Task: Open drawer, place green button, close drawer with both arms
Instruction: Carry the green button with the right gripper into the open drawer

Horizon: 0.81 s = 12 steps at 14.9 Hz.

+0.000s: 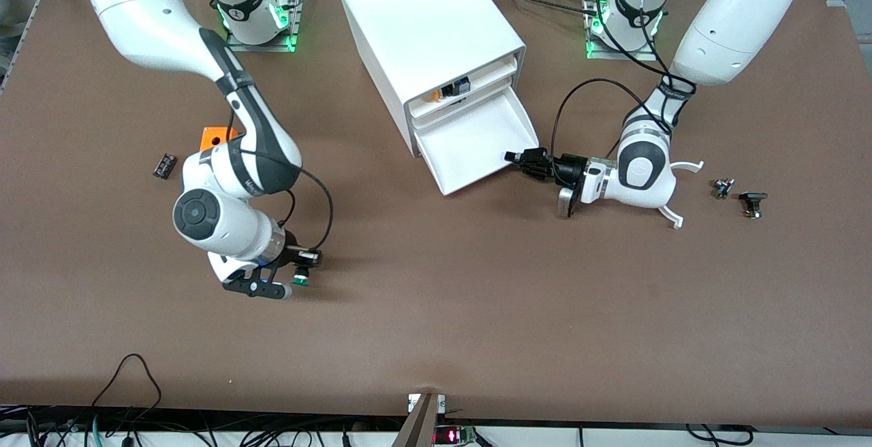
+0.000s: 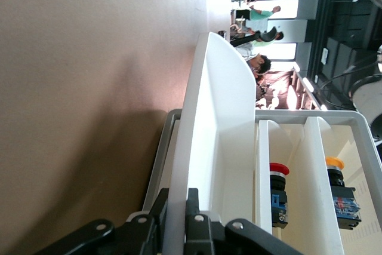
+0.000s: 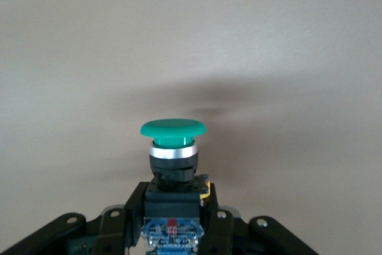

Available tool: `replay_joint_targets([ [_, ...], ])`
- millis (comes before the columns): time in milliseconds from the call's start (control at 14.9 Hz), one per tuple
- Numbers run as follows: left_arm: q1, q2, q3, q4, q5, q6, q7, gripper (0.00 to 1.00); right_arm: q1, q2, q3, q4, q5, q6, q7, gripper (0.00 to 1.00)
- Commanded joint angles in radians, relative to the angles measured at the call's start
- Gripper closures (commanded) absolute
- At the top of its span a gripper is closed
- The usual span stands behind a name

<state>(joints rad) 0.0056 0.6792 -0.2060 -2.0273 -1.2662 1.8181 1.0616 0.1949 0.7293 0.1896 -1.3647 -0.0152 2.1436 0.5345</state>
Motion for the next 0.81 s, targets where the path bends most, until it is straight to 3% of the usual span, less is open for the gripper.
replay_joint_targets([
  [0,-0.001,0.022,0.016,0.067,0.051,0.015,-0.112,0.57,0.067,-0.046,-0.004,0.004,-0.031,-0.042,0.148,1.0],
  [67,0.002,0.017,0.016,0.067,0.051,0.014,-0.156,0.01,0.093,-0.054,-0.005,0.004,-0.051,-0.062,0.207,1.0],
  [269,-0.001,-0.01,0.016,0.093,0.06,0.01,-0.312,0.0,0.17,-0.062,-0.004,0.031,-0.08,-0.108,0.381,1.0],
  [403,0.001,-0.041,0.016,0.133,0.137,0.009,-0.432,0.0,0.224,-0.073,-0.005,0.081,-0.08,-0.151,0.477,1.0],
  [739,0.004,-0.127,0.014,0.297,0.515,-0.006,-0.806,0.0,0.333,-0.073,-0.007,0.131,-0.077,-0.211,0.711,1.0],
])
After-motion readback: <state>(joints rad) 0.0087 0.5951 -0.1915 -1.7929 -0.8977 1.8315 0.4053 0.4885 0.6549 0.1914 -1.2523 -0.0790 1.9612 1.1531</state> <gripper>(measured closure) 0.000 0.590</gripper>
